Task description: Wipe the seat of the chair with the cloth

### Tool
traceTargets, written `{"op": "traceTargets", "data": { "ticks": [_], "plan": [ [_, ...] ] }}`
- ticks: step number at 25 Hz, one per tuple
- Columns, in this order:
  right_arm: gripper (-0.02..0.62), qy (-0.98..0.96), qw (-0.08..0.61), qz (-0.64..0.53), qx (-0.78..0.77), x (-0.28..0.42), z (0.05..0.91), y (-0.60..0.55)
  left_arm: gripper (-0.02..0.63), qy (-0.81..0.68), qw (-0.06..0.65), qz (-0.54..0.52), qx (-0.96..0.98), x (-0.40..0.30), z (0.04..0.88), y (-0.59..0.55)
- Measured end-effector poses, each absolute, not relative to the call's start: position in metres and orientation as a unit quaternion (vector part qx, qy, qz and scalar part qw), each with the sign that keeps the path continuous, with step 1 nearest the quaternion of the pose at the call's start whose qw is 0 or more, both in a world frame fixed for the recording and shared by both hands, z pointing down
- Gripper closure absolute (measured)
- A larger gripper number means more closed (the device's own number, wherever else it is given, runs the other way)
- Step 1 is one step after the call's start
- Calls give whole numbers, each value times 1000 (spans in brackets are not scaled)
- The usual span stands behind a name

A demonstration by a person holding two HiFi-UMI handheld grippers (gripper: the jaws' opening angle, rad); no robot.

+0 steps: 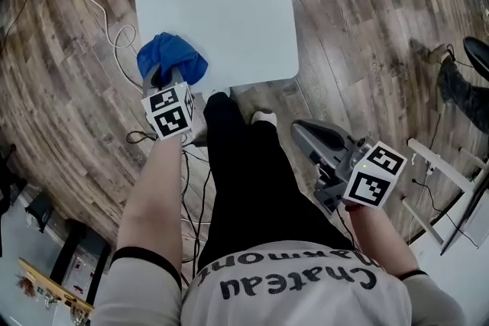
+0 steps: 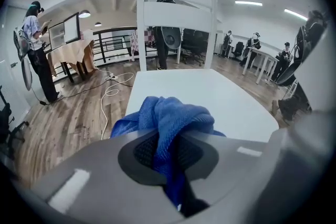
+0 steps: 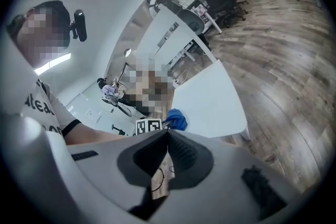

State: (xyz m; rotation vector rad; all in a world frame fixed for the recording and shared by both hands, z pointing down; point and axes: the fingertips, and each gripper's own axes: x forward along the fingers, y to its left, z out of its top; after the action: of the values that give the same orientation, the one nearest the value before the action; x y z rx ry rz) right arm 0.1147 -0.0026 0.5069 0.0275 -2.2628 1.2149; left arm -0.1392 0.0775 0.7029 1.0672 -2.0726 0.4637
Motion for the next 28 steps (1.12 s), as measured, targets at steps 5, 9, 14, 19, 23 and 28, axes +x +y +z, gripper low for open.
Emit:
{"op": "traceTargets", "data": {
  "ticks": [5, 9, 14, 19, 23, 28],
  "plan": [
    [581, -841, 263, 470, 44, 152, 517, -23, 577, -793, 361, 200, 448, -110, 705, 42],
    [581, -841, 245, 480, 57, 169, 516, -31, 577, -780, 359, 195, 473, -77, 703, 8],
    [581, -836, 229, 492, 85, 200, 519, -48, 577, -755, 353, 197, 515, -35, 703, -39],
    [581, -829, 218, 503, 114, 227, 527, -64, 577, -725, 345, 195, 563, 18, 703, -86],
    [581, -824, 214, 511, 120, 237, 529, -61, 577, -698, 345, 198, 596, 52, 702, -115],
    [581, -818, 208, 517, 142, 249, 530, -68, 575, -657, 358, 177, 640, 96, 698, -148]
  ]
}}
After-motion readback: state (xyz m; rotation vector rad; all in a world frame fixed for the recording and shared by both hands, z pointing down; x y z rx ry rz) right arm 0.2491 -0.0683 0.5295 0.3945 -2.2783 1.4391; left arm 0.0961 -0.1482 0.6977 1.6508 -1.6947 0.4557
